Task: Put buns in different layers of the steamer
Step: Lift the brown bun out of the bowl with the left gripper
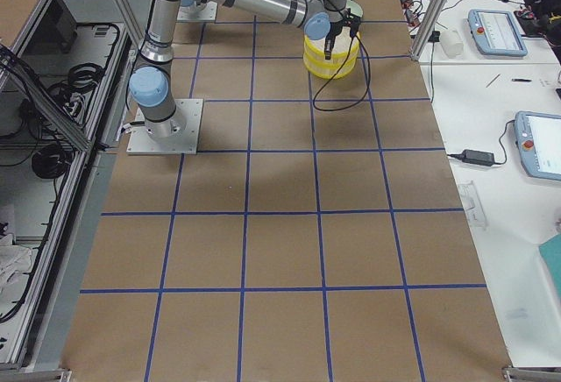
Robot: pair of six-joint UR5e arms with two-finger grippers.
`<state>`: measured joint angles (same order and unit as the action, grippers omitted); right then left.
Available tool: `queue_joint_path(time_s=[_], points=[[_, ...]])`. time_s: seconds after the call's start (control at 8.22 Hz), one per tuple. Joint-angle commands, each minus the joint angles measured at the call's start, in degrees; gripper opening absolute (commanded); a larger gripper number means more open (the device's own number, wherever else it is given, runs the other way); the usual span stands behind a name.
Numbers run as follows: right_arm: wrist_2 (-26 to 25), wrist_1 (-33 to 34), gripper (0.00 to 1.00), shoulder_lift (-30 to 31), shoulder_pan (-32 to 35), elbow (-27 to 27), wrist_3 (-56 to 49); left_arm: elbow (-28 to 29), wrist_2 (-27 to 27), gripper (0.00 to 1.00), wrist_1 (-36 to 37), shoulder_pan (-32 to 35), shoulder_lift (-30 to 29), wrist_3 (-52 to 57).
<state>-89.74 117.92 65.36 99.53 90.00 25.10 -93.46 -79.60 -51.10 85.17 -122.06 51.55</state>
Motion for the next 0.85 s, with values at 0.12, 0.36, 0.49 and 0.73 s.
queue_joint_path(time_s=[0.12,0.36,0.49,0.73], points=[[0.18,0.2,0.0,0.03,0.74,0.0,0.56,0.12,-0.03,0.19,-0.15,0.0,-0.02,1.0],[0.61,0.29,0.0,-0.14,1.28,-0.09,0.56,0.21,-0.2,0.0,-0.23,0.0,0.42,0.04],[0.79,0.29,0.0,-0.49,1.19,-0.27,-0.31,0.3,-0.29,0.0,-0.32,0.0,1.03,0.04],[0.79,0.29,0.0,-0.41,1.19,-0.7,-0.49,0.65,-0.38,0.0,-0.32,0.0,2.0,0.04]])
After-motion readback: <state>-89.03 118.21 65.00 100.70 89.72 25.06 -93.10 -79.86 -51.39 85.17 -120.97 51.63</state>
